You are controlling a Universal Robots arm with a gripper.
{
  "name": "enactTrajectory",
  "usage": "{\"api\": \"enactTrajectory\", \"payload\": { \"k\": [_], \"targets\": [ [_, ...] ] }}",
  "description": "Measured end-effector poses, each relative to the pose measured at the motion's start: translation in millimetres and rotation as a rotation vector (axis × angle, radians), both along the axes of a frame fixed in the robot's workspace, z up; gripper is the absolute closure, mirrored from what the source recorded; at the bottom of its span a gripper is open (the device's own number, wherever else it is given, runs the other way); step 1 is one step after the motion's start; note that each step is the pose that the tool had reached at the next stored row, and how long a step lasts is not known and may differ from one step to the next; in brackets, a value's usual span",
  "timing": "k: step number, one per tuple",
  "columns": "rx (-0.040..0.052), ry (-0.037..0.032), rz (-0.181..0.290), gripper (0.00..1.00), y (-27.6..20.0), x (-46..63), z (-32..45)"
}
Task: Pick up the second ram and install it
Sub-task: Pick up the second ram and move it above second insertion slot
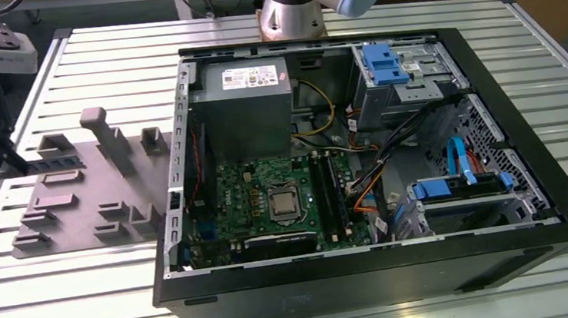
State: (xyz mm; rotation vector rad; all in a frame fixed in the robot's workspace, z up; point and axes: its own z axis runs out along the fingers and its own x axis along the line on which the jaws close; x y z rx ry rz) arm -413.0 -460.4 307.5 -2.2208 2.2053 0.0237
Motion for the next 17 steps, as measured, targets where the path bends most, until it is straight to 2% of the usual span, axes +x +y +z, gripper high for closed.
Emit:
{"api": "enactTrajectory", "payload": {
  "k": [17],
  "targets": [
    [0.0000, 0.0000, 0.000, 0.86, 0.0, 0.0, 26.9]
  ]
}}
